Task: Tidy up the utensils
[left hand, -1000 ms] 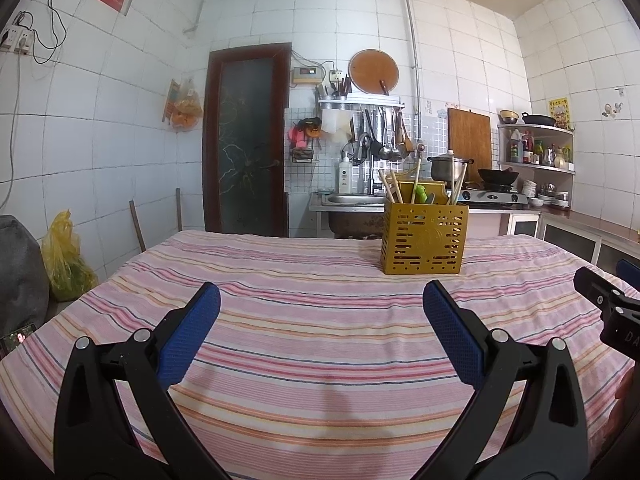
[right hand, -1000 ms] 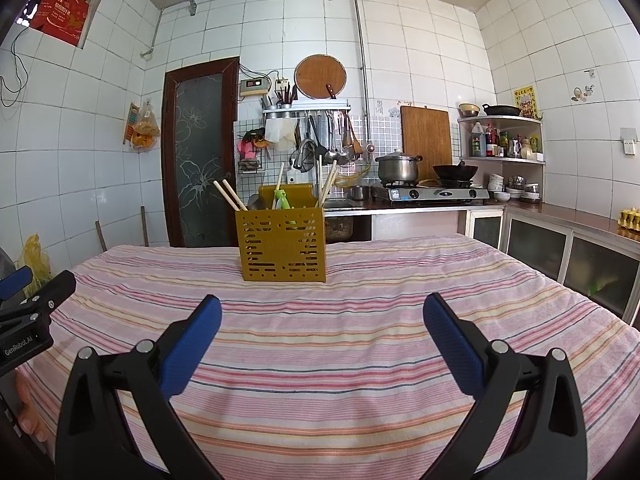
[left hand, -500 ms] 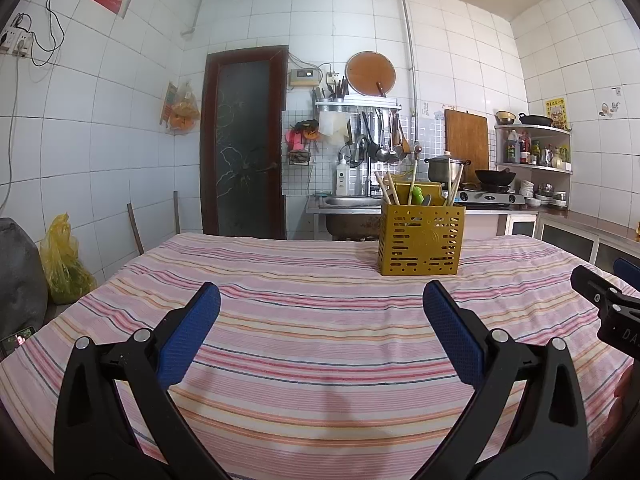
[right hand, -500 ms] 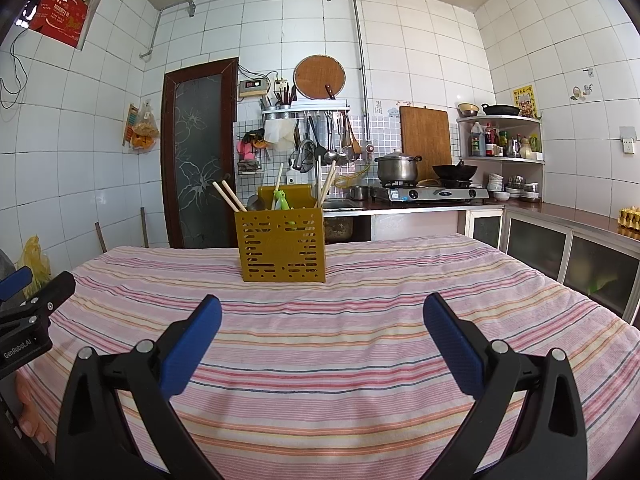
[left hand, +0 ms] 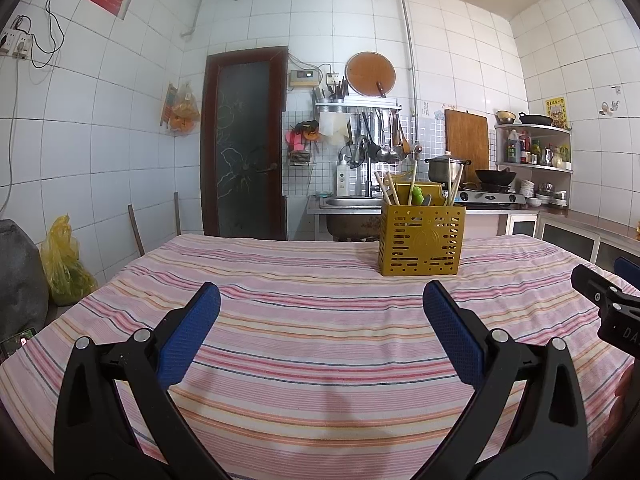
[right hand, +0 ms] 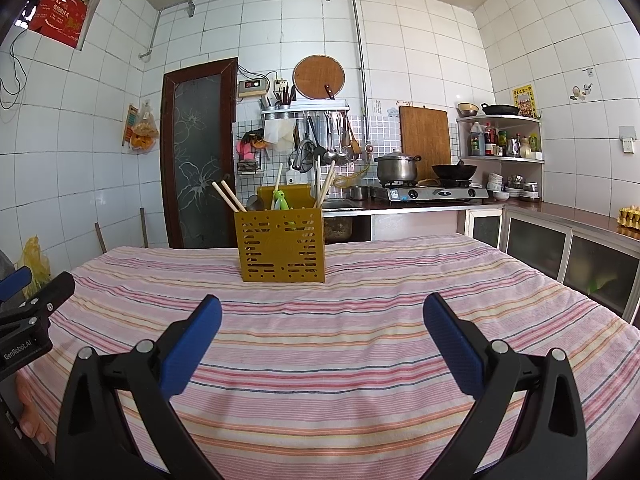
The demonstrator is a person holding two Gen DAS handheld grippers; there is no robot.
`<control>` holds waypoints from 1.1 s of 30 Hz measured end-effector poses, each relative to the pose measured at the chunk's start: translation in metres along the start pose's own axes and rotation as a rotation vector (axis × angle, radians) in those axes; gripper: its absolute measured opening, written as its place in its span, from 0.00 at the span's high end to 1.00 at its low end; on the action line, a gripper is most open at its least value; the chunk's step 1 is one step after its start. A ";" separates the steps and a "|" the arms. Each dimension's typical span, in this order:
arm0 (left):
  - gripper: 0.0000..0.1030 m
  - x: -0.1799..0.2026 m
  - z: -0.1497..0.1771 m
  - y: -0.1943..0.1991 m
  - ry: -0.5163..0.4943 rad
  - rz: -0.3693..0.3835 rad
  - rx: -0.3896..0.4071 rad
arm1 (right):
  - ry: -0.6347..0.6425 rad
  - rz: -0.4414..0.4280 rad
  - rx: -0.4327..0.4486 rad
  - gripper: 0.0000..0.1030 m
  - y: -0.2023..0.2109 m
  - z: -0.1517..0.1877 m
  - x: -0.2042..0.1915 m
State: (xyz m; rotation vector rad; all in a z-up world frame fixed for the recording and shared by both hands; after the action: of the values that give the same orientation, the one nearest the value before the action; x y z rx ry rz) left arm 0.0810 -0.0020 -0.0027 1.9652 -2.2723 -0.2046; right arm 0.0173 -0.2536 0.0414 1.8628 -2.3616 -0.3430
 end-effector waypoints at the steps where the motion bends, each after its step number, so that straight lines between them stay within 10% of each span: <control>1: 0.05 0.000 0.000 0.000 0.000 0.000 0.000 | 0.001 0.000 0.000 0.04 0.000 0.000 -0.001; 33: 0.05 0.001 0.001 0.000 -0.004 -0.001 0.001 | -0.005 0.004 0.004 0.04 0.000 -0.002 -0.001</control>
State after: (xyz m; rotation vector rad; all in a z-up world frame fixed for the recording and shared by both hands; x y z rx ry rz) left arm 0.0808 -0.0025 -0.0033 1.9681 -2.2741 -0.2071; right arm 0.0183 -0.2525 0.0430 1.8610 -2.3704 -0.3438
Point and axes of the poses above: each gripper's, at about its wrist camera, not at the fingertips, and y roughly against the way its jaws point, x to its right, z to its underside, the point moved 5 cm from there along -y, roughly the way its jaws point, and after that the axes turned 4 degrees about z, right-handed, at the moved point
